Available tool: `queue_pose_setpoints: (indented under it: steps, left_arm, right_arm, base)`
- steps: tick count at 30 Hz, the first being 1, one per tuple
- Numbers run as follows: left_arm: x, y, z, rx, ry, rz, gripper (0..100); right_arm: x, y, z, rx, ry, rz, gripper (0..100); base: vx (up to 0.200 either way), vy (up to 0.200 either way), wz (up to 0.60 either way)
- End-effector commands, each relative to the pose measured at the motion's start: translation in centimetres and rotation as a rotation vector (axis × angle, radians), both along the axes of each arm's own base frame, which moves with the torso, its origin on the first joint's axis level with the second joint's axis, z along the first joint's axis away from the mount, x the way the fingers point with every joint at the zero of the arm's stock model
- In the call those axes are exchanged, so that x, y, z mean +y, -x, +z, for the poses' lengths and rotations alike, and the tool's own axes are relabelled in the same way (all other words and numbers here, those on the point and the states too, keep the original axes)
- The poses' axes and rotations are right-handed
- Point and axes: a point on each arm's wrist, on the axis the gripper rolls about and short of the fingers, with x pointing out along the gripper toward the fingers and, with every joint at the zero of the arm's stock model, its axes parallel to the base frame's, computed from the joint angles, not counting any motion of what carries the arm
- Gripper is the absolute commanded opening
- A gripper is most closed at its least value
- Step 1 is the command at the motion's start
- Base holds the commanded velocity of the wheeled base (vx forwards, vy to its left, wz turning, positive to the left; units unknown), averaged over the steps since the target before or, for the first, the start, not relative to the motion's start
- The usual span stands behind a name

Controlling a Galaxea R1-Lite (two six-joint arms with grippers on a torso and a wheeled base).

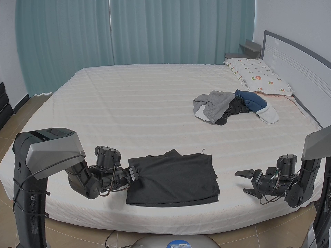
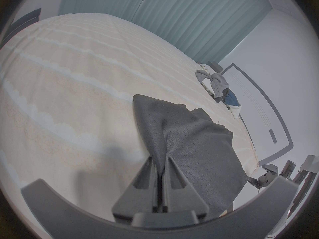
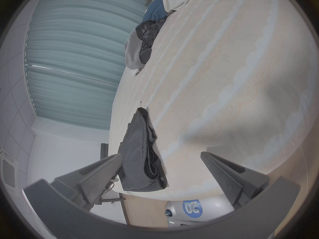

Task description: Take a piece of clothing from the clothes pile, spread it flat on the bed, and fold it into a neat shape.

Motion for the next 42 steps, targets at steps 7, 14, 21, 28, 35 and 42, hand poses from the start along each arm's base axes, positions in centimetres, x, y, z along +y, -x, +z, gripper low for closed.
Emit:
queue_pose_setpoints:
  steps: [7,14,21,28,35,42]
  left_arm:
    - [-0.42,0.26,0.08,-0.005,-0.013,0.006,0]
    - [-0.44,0.15,0.21,-0.021,-0.016,0.042,0]
    - [-0.40,0.24,0.25,-0.017,-0.012,0.050,0]
    - [-0.31,0.40,0.56,-0.027,-0.032,0.077,0]
    - [-0.30,0.40,0.55,-0.027,-0.035,0.081,0]
    - [-0.45,0.50,0.52,-0.023,-0.030,0.081,0]
  right_arm:
    - [0.15,0.03,-0.19,-0.004,0.003,0.003,100]
    - [0.14,0.00,-0.28,-0.004,0.006,-0.001,100]
    - [0.41,-0.24,-0.12,-0.020,0.032,-0.034,100]
    - [0.41,-0.33,-0.04,-0.027,0.034,-0.038,100]
    - [0.65,-0.22,0.15,-0.063,0.029,-0.032,100]
    - [0.77,-0.10,0.00,-0.057,0.031,-0.027,100]
  base:
    - [0.000,0.000,0.00]
    - [0.000,0.143,0.00]
    - [0.000,0.200,0.00]
    - [0.000,0.200,0.00]
    - [0.000,0.200,0.00]
    - [0.000,0.200,0.00]
